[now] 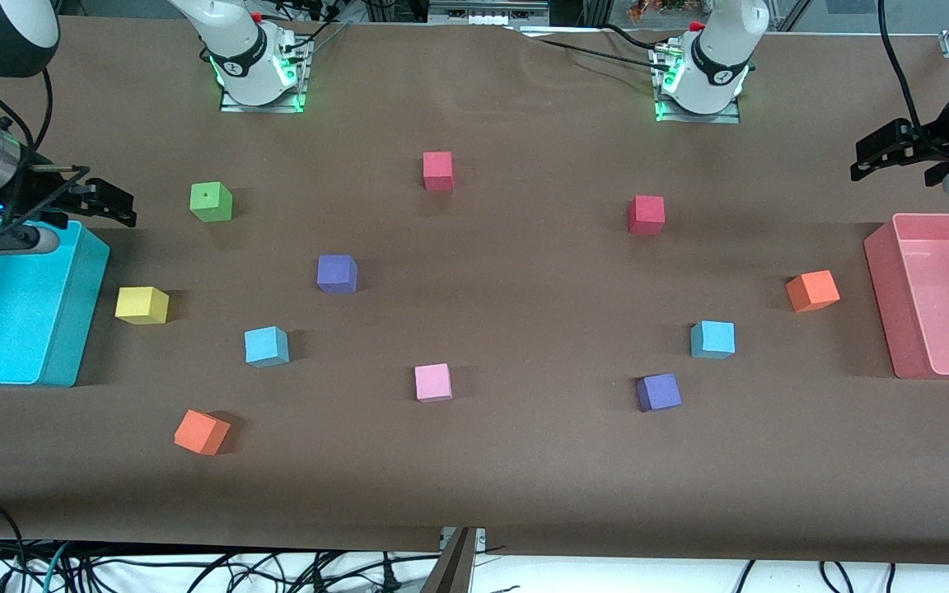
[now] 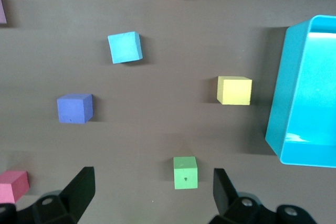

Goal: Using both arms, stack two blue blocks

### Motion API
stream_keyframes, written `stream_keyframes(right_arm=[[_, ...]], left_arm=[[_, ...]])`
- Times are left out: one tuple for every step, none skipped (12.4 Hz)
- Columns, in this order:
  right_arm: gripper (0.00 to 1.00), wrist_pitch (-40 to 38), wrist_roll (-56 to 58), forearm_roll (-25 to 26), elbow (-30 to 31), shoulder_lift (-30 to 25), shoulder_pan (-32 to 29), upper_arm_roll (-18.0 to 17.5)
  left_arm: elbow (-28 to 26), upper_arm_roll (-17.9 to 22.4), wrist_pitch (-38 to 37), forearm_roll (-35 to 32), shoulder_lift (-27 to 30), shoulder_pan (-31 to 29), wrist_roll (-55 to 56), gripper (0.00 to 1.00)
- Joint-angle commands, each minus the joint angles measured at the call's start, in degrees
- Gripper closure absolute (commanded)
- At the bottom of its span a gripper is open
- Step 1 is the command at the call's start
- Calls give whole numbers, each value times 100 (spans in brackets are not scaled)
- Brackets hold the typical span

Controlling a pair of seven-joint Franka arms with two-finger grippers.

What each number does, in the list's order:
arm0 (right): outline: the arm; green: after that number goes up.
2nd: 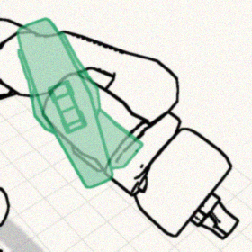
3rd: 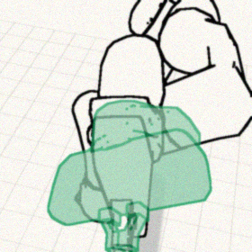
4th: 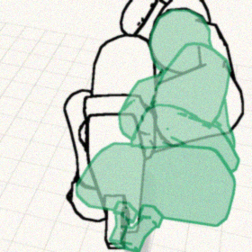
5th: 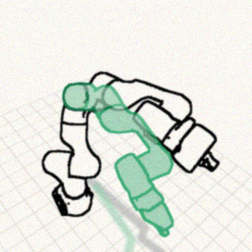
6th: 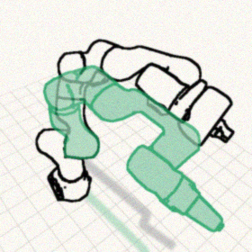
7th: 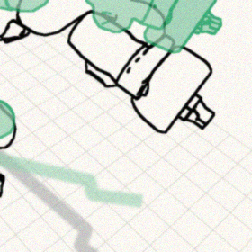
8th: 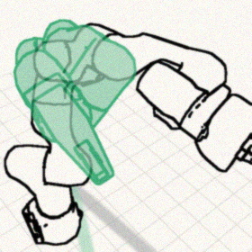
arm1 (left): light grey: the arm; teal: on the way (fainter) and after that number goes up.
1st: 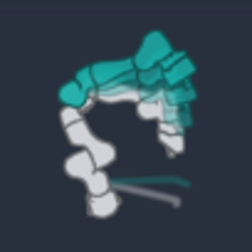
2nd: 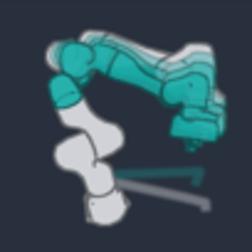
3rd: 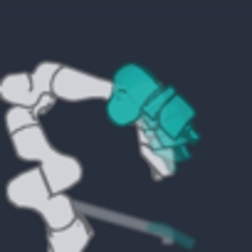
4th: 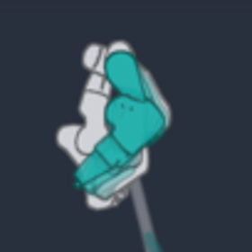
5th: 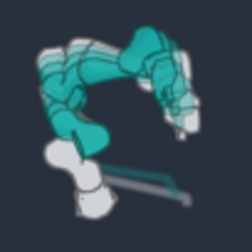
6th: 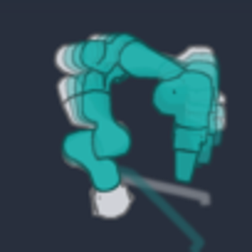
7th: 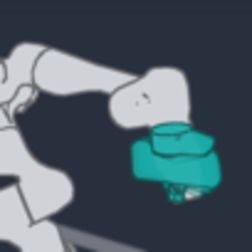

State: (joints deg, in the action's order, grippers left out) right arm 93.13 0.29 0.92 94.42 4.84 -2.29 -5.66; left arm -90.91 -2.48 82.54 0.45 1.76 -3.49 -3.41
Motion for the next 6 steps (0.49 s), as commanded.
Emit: stream_keyframes(right_arm=[[1,370,50,-30,-2,542,71,-32],[1,538,42,-30,-3,849,97,-32],[1,809,33,-30,-29,1165,149,-32],[1,1177,24,-22,-38,1394,202,-32],[1,1520,41,22,-46,1588,342,-23],[1,1767,7,22,-116,1869,395,-23]], left_arm=[[109,11,-125,131,8,-47,-133,0],[109,11,-125,131,8,-47,-133,0],[109,11,-125,131,8,-47,-133,0],[109,11,-125,131,8,-47,-133,0],[109,11,-125,131,8,-47,-133,0],[109,11,-125,131,0,-47,-133,0]])
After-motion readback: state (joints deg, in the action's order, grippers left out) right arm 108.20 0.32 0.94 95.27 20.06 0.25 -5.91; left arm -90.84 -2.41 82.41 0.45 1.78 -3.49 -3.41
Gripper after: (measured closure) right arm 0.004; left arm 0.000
